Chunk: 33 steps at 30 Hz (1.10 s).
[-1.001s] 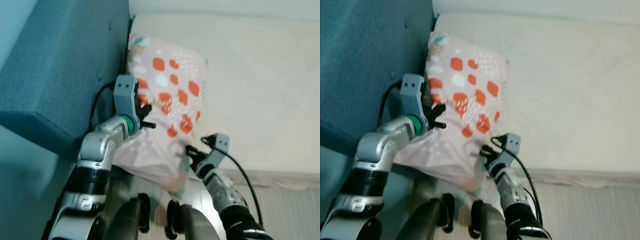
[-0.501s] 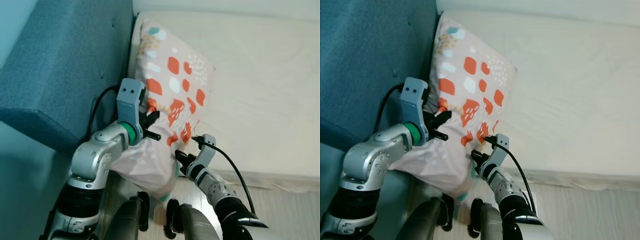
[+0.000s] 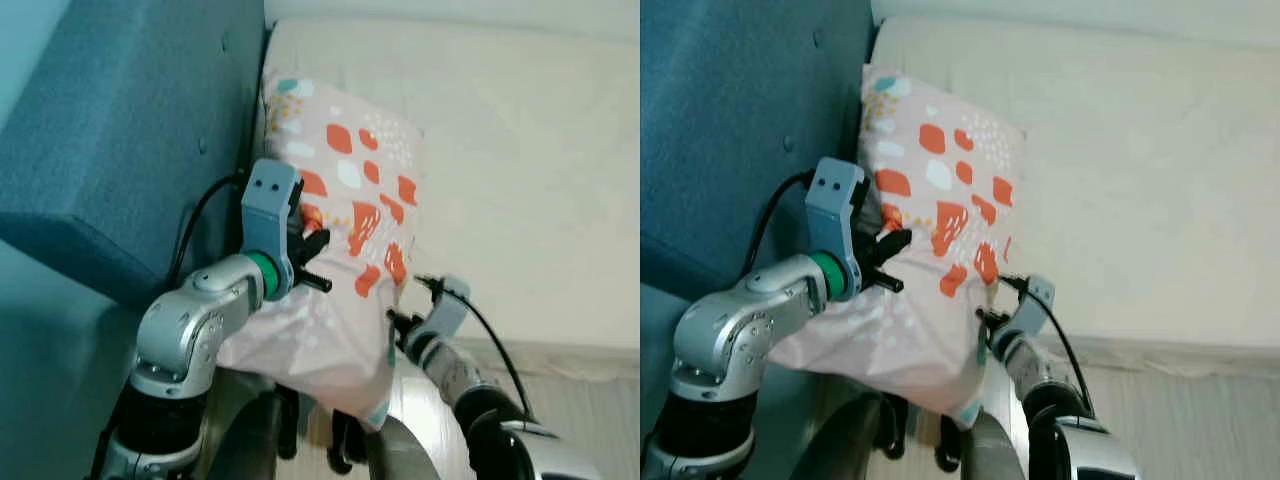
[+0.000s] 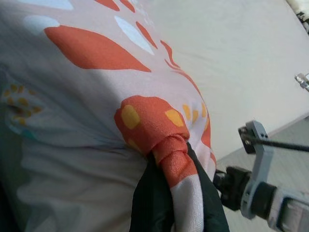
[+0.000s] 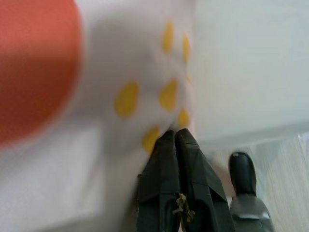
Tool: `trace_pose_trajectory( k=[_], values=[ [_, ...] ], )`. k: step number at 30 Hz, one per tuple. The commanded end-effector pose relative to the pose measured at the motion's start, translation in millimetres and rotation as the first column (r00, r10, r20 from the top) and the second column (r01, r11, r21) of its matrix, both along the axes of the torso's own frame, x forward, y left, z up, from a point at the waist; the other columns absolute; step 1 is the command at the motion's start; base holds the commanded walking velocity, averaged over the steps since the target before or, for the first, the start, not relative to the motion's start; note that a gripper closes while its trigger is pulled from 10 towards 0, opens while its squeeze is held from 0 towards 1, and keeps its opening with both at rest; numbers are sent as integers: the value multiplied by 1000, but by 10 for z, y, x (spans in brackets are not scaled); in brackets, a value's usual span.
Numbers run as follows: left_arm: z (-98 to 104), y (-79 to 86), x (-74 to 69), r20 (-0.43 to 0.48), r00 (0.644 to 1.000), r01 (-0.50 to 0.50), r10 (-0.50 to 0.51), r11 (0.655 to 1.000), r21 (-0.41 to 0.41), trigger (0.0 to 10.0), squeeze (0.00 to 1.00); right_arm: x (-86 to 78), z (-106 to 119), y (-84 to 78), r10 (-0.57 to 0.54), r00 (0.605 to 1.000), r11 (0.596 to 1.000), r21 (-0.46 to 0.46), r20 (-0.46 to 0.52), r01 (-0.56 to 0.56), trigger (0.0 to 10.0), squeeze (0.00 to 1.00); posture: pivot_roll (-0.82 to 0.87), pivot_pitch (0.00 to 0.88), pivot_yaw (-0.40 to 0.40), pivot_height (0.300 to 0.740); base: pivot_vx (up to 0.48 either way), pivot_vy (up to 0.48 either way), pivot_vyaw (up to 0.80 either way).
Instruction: Clean up the room
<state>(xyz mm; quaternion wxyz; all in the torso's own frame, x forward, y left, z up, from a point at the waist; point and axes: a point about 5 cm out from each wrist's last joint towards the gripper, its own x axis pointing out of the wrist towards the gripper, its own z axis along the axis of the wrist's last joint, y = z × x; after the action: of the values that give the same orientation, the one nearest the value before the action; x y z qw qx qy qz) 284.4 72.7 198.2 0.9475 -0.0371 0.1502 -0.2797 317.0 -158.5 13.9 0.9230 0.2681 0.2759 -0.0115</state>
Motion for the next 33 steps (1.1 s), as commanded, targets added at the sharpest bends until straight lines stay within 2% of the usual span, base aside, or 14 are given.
trace_pose_trajectory(
  k=[1, 8, 10, 13, 14, 18, 19, 21, 27, 28, 29, 31, 32, 33],
  values=[
    [52, -59, -78, 16, 999, 42, -42, 999, -26, 0, 0, -49, -65, -4, -14, 999, 1000, 3, -37, 14, 10000, 0, 188, 284, 78, 740, 0, 0, 0],
    [76, -58, -142, 14, 999, 52, -51, 998, -32, 0, 0, 105, 106, -58, -13, 1000, 999, -30, 14, 13, 10000, 0, 204, 301, 83, 740, 0, 0, 0],
    [142, -61, -176, 93, 993, 72, -72, 997, 4, 0, 0, 224, 258, -110, 7, 998, 998, -68, 65, -3, 10000, 0, 213, 308, 83, 740, 0, 0, 0],
    [142, -61, -176, 93, 993, 72, -72, 997, 4, 0, 0, 224, 258, -110, 7, 998, 998, -68, 65, -3, 10000, 0, 213, 308, 83, 740, 0, 0, 0],
    [170, -73, -212, 143, 985, 87, -92, 995, 37, 0, 0, 319, 390, -139, 28, 993, 994, -106, 111, -17, 10000, 0, 213, 312, 82, 740, 0, 0, 0],
    [194, -93, -246, 186, 978, 89, -96, 995, 47, 0, 0, 461, 613, -161, 89, 979, 978, -201, 185, -51, 10000, 0, 212, 320, 79, 740, 0, 0, 0],
    [238, -110, -234, 262, 962, 64, -81, 995, 72, 0, 0, 574, 809, -159, 141, 960, 960, -271, 241, -73, 10000, 0, 210, 321, 74, 740, 0, 0, 0],
    [250, -121, -213, 293, 954, 47, -70, 995, 87, 0, 0, 606, 870, -153, 151, 954, 956, -283, 258, -75, 10000, 0, 208, 319, 66, 740, 0, 0, 0],
    [232, -245, 11, 364, 931, -51, -1, 990, 134, 0, 0, 714, 1085, -109, 181, 931, 950, -301, 318, -82, 10000, 0, 188, 306, 47, 740, 0, 0, 0],
    [236, -315, 155, 400, 916, -111, 43, 983, 147, 0, 0, 753, 1167, -89, 194, 922, 946, -313, 336, -85, 10000, 0, 168, 293, 38, 740, 0, 0, 0],
    [236, -315, 155, 400, 916, -111, 43, 983, 147, 0, 0, 753, 1167, -89, 194, 922, 946, -313, 336, -85, 10000, 0, 168, 293, 38, 740, 0, 0, 0],
    [285, -390, 314, 441, 893, -167, 88, 976, 143, 0, 0, 784, 1236, -74, 207, 914, 940, -329, 348, -88, 10000, 0, 152, 282, 33, 740, 0, 0, 0],
    [285, -390, 314, 441, 893, -167, 88, 976, 143, 0, 0, 784, 1236, -74, 207, 914, 940, -329, 348, -88, 10000, 0, 152, 282, 33, 740, 0, 0, 0],
    [351, -420, 433, 466, 875, -215, 131, 968, 130, 0, 0, 798, 1271, -69, 213, 910, 939, -332, 356, -90, 10000, 0, 136, 269, 30, 740, 0, 0, 0]
  ],
)
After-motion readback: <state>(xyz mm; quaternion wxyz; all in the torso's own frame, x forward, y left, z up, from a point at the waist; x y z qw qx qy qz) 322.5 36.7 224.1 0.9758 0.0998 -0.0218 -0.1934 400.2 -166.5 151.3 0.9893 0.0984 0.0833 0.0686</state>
